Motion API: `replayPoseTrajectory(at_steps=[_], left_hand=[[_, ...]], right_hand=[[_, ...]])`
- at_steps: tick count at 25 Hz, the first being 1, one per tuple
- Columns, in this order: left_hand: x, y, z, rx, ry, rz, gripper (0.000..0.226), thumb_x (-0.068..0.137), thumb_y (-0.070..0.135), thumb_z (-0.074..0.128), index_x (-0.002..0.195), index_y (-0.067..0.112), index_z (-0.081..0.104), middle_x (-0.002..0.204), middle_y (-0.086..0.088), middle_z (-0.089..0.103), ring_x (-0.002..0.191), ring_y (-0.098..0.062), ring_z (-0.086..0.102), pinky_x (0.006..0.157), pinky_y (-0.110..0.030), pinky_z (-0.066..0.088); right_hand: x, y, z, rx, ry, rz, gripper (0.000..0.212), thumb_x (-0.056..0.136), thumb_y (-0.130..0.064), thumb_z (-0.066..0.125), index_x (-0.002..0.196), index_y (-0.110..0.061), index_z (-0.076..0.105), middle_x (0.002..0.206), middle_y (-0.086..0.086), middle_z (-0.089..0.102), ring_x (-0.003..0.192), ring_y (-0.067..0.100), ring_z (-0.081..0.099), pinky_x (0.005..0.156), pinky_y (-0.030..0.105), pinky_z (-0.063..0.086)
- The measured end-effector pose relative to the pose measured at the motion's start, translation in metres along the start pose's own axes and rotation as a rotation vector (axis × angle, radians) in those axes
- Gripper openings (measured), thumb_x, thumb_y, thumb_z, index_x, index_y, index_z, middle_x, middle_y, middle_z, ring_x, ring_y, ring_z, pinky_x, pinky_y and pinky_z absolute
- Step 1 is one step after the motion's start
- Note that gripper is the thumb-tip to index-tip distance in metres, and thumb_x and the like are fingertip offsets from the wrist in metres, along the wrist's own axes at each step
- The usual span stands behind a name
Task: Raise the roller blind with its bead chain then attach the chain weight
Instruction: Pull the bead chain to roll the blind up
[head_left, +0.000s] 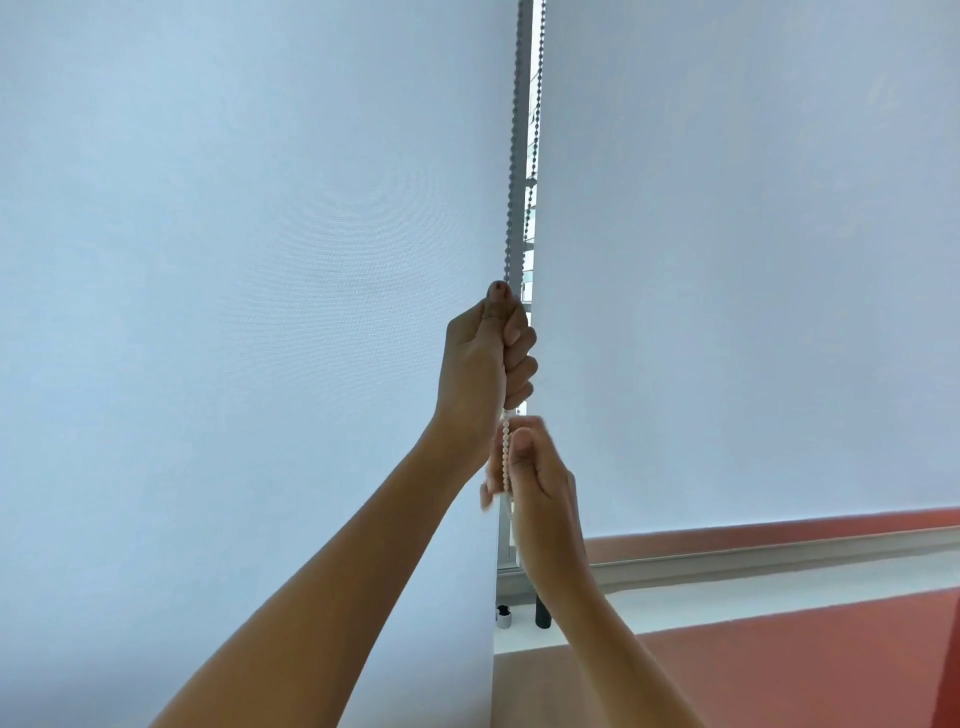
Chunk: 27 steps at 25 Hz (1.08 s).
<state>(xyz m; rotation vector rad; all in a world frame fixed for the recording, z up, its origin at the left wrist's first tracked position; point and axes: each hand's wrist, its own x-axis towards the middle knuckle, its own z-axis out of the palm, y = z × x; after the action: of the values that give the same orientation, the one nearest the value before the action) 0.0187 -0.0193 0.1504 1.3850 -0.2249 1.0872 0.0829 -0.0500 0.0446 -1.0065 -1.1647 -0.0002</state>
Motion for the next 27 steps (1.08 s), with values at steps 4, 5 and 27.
replayPoseTrajectory(at_steps=[4,5,27], left_hand=[[-0.001,-0.002,0.002,0.023,-0.007,0.065,0.045,0.104,0.028,0.027,0.06,0.018,0.032,0.042,0.012,0.024,0.033,-0.003,0.017,0.033,-0.014,0.016],[-0.001,-0.003,0.004,0.039,-0.006,0.073,0.045,0.104,0.027,0.027,0.059,0.018,0.031,0.041,0.012,0.024,0.032,-0.003,0.018,0.034,-0.013,0.017],[-0.075,-0.08,-0.036,0.446,-0.101,-0.044,0.028,0.083,0.01,0.041,0.056,0.016,0.043,0.047,0.008,0.037,0.043,-0.007,0.033,0.044,-0.021,0.028]], right_hand=[[0.045,-0.036,-0.004,0.181,0.059,0.027,0.032,0.106,-0.025,0.032,0.088,-0.016,0.057,0.076,-0.005,0.06,0.074,0.013,0.057,0.07,0.035,0.049],[0.062,-0.05,-0.006,0.266,0.011,0.036,0.034,0.106,-0.027,0.032,0.09,-0.016,0.06,0.077,-0.004,0.062,0.073,0.013,0.059,0.067,0.033,0.049],[0.01,-0.031,-0.006,0.189,-0.001,-0.04,0.034,0.098,-0.02,0.034,0.065,-0.02,0.044,0.047,-0.007,0.03,0.04,0.011,0.024,0.046,0.041,0.027]])
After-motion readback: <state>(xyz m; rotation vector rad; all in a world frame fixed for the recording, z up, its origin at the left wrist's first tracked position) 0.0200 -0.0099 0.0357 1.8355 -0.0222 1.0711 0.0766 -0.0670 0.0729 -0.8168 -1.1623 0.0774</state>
